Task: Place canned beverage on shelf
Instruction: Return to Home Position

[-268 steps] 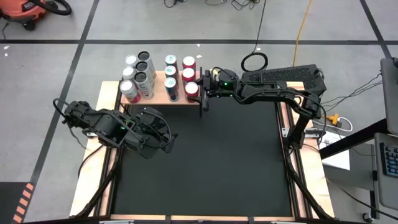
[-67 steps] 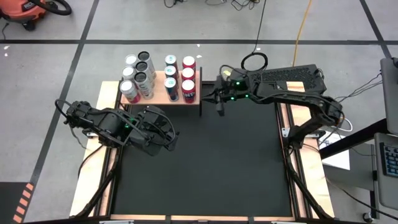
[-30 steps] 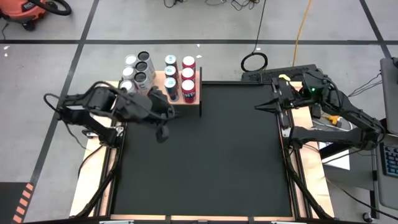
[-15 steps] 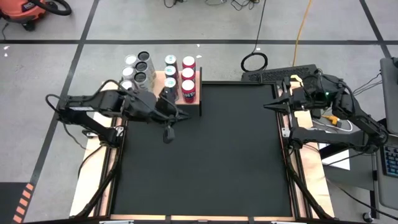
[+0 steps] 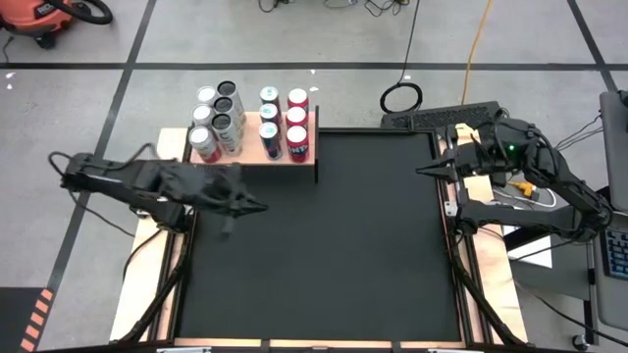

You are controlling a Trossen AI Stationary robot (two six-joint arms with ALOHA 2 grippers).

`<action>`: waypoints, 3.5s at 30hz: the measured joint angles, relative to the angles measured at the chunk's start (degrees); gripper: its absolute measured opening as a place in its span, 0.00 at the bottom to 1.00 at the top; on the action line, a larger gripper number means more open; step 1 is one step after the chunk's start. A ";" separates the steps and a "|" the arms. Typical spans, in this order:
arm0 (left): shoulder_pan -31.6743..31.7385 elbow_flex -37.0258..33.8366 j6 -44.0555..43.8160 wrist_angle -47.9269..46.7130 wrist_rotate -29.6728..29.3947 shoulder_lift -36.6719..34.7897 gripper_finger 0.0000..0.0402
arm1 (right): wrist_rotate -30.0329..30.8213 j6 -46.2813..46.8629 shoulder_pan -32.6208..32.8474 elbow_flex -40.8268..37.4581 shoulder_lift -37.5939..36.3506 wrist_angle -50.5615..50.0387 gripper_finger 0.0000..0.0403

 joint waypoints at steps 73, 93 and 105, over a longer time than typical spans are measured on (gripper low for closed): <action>0.51 -57.22 17.93 20.79 3.19 -53.96 0.00 | 11.87 18.32 5.84 -53.90 -18.88 44.07 0.00; 0.51 -57.22 20.84 21.33 -2.20 -54.07 0.00 | 20.32 13.19 17.71 -56.34 -18.86 47.59 0.00; 0.51 -57.22 19.90 20.55 -2.17 -54.07 0.00 | 20.49 16.15 18.40 -65.04 -18.82 57.38 0.00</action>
